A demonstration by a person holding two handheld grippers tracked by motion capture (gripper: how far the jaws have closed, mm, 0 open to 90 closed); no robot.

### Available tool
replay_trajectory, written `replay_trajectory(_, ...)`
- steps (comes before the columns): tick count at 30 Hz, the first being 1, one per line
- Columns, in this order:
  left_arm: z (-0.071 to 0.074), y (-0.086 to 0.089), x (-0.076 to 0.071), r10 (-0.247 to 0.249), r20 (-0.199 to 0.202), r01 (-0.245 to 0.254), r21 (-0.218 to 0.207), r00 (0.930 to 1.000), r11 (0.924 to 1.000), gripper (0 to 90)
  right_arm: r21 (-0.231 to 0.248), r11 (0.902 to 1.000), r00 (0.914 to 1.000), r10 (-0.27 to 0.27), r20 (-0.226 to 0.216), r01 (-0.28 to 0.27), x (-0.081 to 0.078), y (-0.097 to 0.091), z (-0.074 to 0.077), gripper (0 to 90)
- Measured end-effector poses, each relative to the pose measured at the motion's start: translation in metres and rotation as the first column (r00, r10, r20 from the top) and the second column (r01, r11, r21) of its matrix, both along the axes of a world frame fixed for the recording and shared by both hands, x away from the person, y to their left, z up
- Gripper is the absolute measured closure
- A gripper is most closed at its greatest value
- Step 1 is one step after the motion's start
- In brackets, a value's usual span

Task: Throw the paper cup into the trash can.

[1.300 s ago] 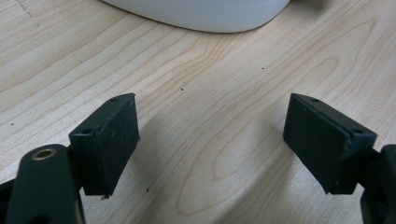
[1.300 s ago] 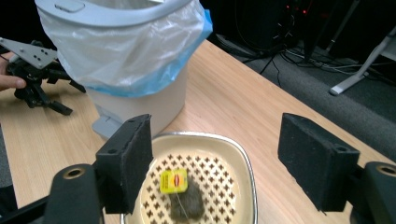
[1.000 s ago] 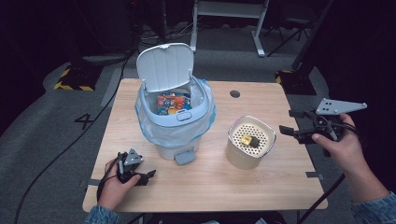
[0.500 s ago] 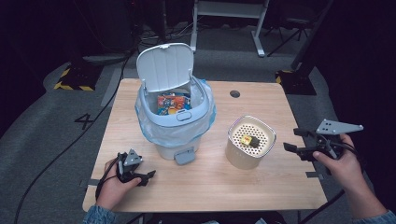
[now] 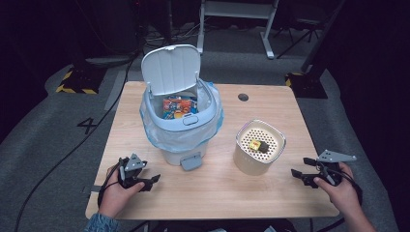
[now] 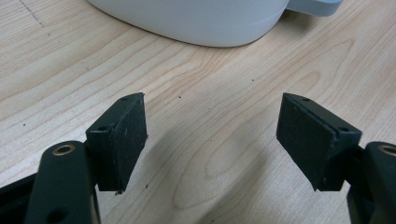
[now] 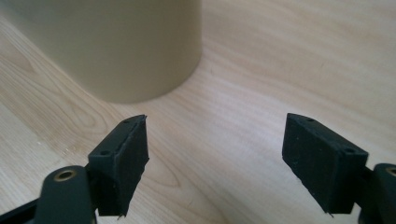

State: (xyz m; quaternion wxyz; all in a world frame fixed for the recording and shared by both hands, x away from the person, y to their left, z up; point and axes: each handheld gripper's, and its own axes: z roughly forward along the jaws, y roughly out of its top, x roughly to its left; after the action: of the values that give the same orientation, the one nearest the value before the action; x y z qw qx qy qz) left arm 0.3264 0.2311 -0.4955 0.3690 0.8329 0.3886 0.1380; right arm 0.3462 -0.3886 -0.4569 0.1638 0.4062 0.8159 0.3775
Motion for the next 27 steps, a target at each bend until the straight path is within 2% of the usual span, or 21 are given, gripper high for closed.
replay_trajectory(2, 0.001, 0.001, 0.0, 0.002, 0.004, -0.002, 0.007, 1.0, 1.0, 25.4, -0.007, 0.9997, 0.9997, -0.022, -0.011, 0.022, -0.002, 0.0, -0.011, 22.3)
replay_trajectory(5, 0.0, 0.001, -0.001, 0.016, -0.013, -0.016, 0.005, 0.9998, 0.9999, 25.7, -0.009, 0.9989, 0.9985, -0.047, -0.026, 0.047, -0.005, 0.002, -0.024, 22.5)
replay_trajectory(7, -0.001, 0.002, 0.0, 0.013, -0.041, -0.012, 0.017, 0.9991, 0.9998, 25.5, -0.02, 0.9981, 0.9973, -0.059, -0.044, 0.058, -0.009, 0.005, -0.029, 23.9)
replay_trajectory(8, -0.002, 0.001, 0.0, 0.014, -0.063, -0.013, 0.015, 0.9979, 0.9998, 25.3, -0.032, 0.9976, 0.9971, -0.062, -0.043, 0.061, -0.01, 0.006, -0.032, 23.6)
replay_trajectory(9, -0.002, 0.002, 0.0, 0.013, -0.068, -0.012, 0.02, 0.9976, 0.9997, 25.4, -0.034, 0.9969, 0.9966, -0.072, -0.041, 0.07, -0.011, 0.007, -0.035, 23.4)
replay_trajectory(11, -0.002, 0.003, -0.001, 0.022, -0.064, -0.02, 0.019, 0.9977, 0.9996, 25.7, -0.054, 0.9947, 0.9952, -0.09, -0.039, 0.087, -0.012, 0.009, -0.04, 21.3)
replay_trajectory(13, -0.001, 0.004, -0.001, 0.028, -0.066, -0.028, 0.005, 0.9974, 0.9996, 25.7, -0.069, 0.9931, 0.9954, -0.095, -0.008, 0.094, -0.013, 0.01, -0.044, 16.1)
replay_trajectory(15, 0.0, 0.005, -0.002, 0.038, -0.065, -0.039, -0.007, 0.9972, 0.9992, 25.8, -0.048, 0.9928, 0.9939, -0.109, 0.015, 0.11, -0.013, 0.011, -0.047, 15.1)
replay_trajectory(23, 0.011, 0.013, 0.0, 0.054, -0.046, -0.057, -0.081, 0.9975, 0.995, 26.0, -0.053, 0.9938, 0.9952, -0.097, 0.009, 0.098, -0.01, 0.013, -0.048, 11.9)
replay_trajectory(27, 0.017, 0.013, 0.001, 0.053, -0.033, -0.056, -0.089, 0.998, 0.9944, 26.5, -0.053, 0.9938, 0.9952, -0.097, 0.009, 0.098, -0.01, 0.013, -0.048, 11.9)
